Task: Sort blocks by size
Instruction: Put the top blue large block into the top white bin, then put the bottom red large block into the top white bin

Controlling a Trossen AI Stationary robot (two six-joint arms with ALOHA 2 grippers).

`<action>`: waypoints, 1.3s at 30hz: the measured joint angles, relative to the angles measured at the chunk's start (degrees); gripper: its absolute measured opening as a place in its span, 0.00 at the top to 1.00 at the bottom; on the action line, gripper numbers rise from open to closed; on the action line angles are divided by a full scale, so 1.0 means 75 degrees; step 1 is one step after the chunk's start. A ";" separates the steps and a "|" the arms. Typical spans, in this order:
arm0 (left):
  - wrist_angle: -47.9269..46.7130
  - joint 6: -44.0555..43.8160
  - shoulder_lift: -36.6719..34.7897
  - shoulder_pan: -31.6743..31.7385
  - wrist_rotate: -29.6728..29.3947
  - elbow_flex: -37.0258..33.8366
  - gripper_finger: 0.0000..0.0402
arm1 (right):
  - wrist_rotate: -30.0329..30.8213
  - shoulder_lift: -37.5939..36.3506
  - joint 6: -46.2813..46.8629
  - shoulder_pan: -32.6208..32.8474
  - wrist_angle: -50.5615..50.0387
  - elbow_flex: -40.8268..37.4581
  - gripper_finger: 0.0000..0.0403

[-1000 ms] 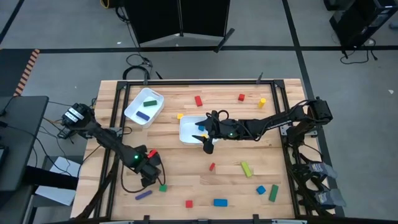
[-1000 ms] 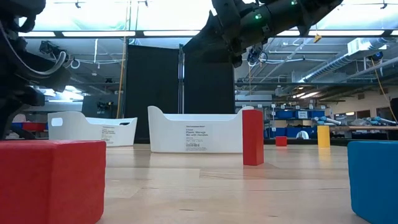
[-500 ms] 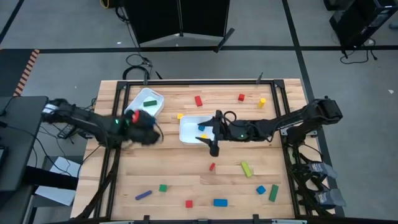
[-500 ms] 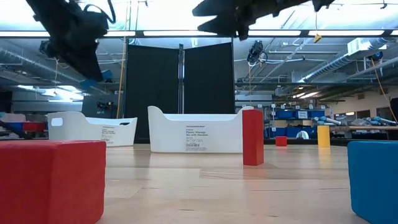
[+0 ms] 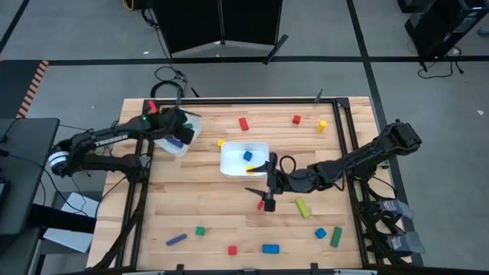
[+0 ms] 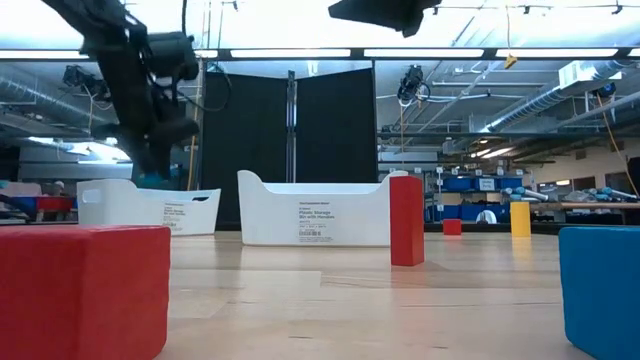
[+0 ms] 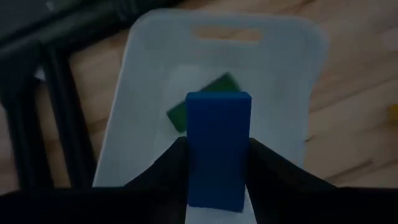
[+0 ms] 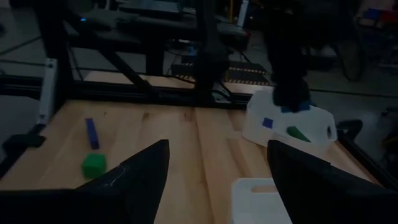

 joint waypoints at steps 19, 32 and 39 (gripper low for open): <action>0.2185 0.0982 -0.1493 -0.1978 0.1908 0.0370 0.18 | -0.1138 0.0004 0.1382 0.0681 -0.2706 -0.0003 0.28; 0.3351 0.0602 -0.1657 -0.4057 0.1217 0.0370 0.26 | -0.2532 0.0671 0.0775 0.0273 -0.3114 -0.0006 0.27; 0.3460 0.0602 -0.1657 -0.4299 0.1194 0.0370 0.27 | -0.2546 0.1523 0.0864 0.0235 -0.2881 -0.0006 0.27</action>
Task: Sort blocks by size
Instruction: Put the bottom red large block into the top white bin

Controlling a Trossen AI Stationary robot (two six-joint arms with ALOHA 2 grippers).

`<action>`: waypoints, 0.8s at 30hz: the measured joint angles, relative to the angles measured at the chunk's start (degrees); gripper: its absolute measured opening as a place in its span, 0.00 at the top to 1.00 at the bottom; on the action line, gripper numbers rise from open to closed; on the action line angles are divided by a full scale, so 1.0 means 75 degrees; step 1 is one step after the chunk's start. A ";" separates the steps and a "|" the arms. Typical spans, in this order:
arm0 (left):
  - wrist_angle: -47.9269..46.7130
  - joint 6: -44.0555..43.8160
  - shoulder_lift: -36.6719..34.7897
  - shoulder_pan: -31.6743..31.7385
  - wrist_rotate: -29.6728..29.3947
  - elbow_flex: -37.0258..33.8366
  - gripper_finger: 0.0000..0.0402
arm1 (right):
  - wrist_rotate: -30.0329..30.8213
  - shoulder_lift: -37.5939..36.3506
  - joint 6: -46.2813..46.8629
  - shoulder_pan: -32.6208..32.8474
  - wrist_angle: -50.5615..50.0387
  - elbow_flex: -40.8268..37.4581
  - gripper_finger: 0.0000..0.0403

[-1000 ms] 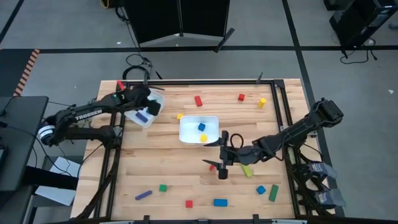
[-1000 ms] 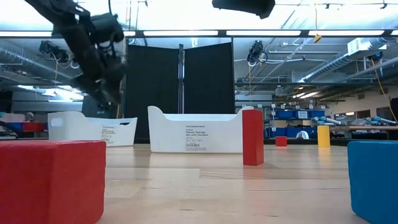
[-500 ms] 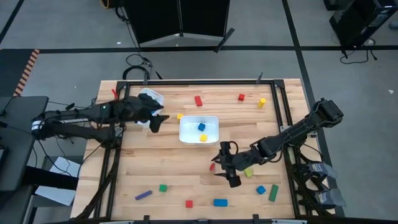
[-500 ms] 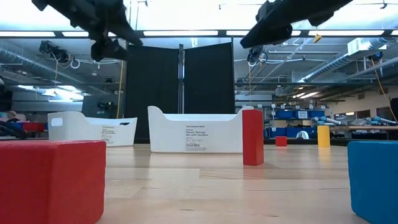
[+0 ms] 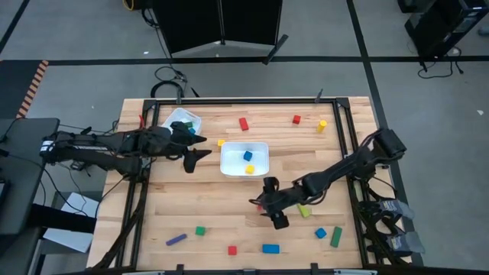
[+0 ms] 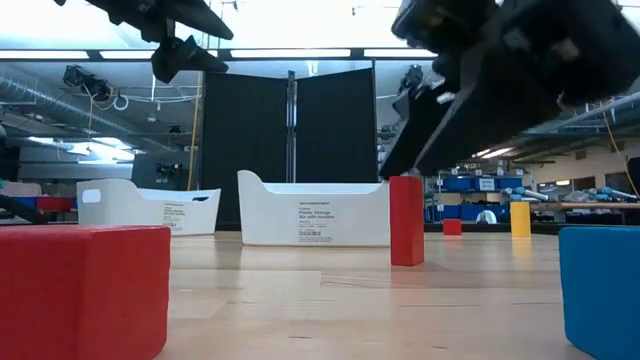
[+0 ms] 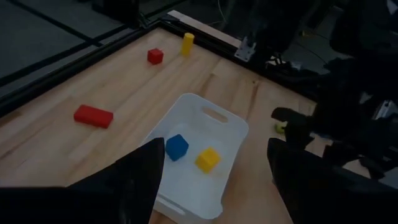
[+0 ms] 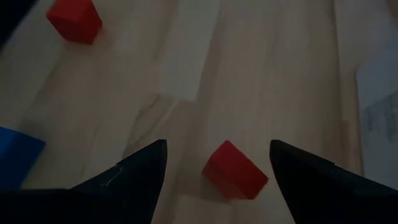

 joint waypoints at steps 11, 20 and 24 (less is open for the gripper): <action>-0.0006 0.0000 0.0000 -0.0024 0.0000 0.0000 0.27 | 0.0081 0.0890 0.0401 -0.0098 0.0396 0.0006 0.37; -0.0012 -0.0003 0.0000 -0.0024 0.0003 0.0000 0.27 | 0.0191 0.0881 0.0502 -0.0096 0.0416 0.0006 0.77; 0.0014 -0.0081 -0.0147 -0.0024 0.0006 0.0000 0.27 | 0.0194 0.0787 0.0313 -0.0144 0.0738 0.0013 0.90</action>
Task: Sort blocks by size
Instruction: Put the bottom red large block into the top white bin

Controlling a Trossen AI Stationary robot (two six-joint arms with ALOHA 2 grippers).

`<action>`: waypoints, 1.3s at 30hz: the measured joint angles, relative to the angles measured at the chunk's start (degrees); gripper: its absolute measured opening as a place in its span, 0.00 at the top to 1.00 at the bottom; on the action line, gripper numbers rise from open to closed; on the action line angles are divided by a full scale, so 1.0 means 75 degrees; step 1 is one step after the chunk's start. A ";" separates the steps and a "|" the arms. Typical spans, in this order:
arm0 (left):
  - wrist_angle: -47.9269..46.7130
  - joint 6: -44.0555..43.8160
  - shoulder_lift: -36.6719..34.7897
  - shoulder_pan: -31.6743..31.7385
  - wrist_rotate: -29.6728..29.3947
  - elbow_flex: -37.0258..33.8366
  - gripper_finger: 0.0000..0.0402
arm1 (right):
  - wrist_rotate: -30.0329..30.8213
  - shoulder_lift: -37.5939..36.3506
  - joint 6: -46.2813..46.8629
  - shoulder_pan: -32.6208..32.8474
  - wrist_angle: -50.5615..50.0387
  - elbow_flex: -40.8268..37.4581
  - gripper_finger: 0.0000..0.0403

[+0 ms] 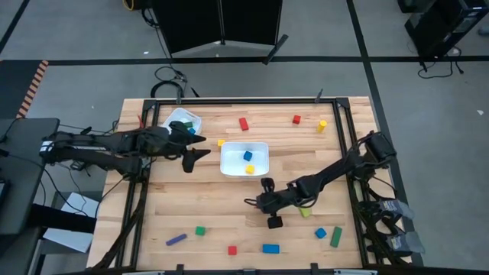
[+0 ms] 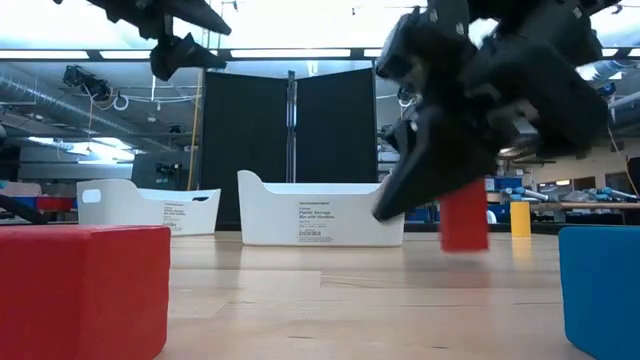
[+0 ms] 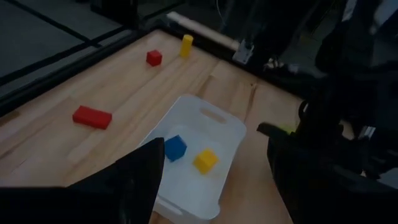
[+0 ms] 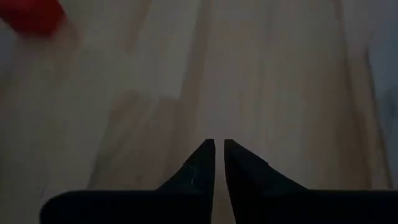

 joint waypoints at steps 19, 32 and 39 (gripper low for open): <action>0.0811 0.0086 -0.1485 -0.0175 0.0023 0.0000 0.27 | -0.0158 -0.0169 -0.1674 -0.1239 -0.0314 0.2067 0.90; 0.2944 0.0229 -0.1971 -0.0178 0.0560 0.0012 0.27 | -0.0701 0.0625 -0.1579 -0.3221 0.4111 0.2434 0.90; 0.3361 0.0201 -0.2056 -0.0198 0.0755 0.0012 0.27 | -0.1012 0.2608 -0.1275 -0.3666 0.4584 0.4651 0.90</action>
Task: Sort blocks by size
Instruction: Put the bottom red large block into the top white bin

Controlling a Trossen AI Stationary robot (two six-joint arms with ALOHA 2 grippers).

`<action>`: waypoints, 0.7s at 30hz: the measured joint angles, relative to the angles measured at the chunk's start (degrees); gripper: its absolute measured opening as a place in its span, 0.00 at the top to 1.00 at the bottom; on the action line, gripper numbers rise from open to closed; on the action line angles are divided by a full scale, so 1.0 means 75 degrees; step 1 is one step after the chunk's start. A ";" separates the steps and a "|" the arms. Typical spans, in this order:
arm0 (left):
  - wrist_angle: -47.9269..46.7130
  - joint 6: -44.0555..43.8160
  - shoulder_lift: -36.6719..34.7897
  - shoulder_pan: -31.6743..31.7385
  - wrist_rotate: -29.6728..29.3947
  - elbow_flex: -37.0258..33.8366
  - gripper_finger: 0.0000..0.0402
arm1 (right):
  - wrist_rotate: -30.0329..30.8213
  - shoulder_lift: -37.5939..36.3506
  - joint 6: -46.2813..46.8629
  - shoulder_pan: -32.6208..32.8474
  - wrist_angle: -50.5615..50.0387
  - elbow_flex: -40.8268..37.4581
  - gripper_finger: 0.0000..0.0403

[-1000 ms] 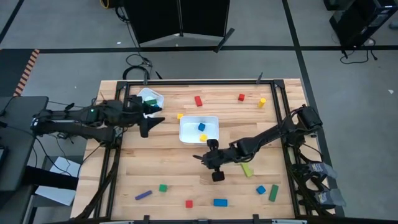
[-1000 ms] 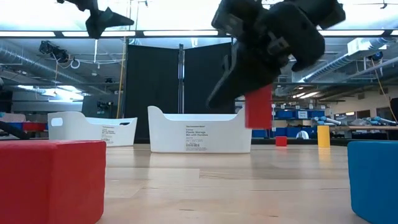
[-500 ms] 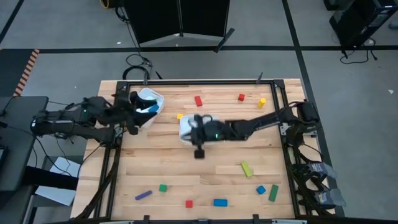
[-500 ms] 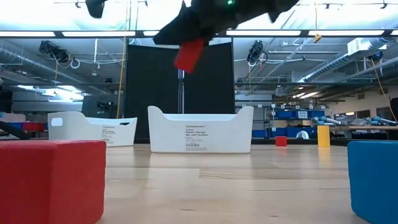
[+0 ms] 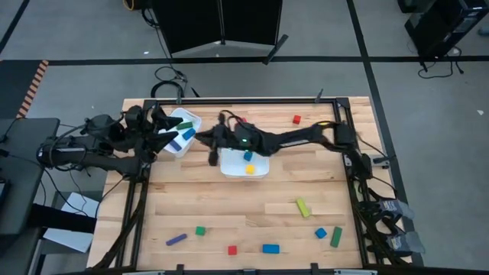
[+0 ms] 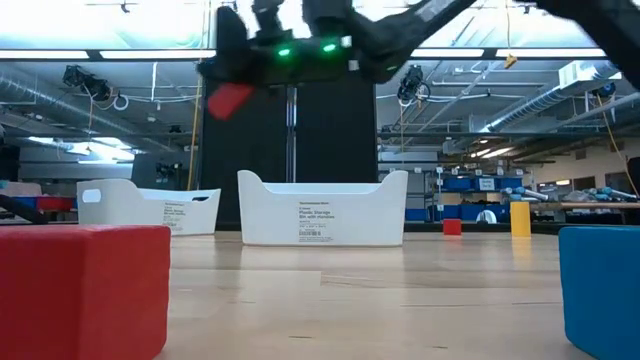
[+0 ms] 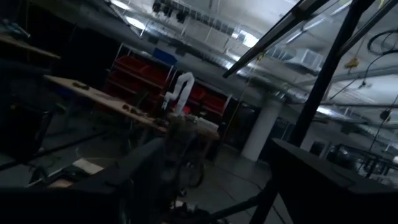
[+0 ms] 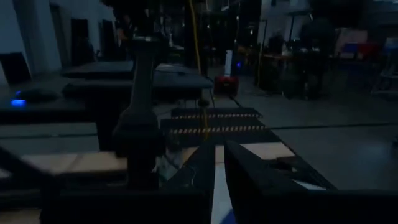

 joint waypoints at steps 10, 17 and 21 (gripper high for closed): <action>0.0017 -0.0125 -0.0157 0.0000 0.0032 -0.0003 0.27 | -0.0255 0.2931 0.0425 -0.0485 -0.0740 0.4257 0.90; 0.0011 -0.0149 -0.0176 0.0000 0.0111 -0.0003 0.27 | -0.0060 0.4404 0.0973 -0.0811 -0.0866 0.6014 0.90; -0.0004 -0.0149 -0.0195 -0.0003 0.0174 -0.0006 0.27 | 0.0165 0.4454 0.1333 -0.0977 -0.1123 0.5900 0.90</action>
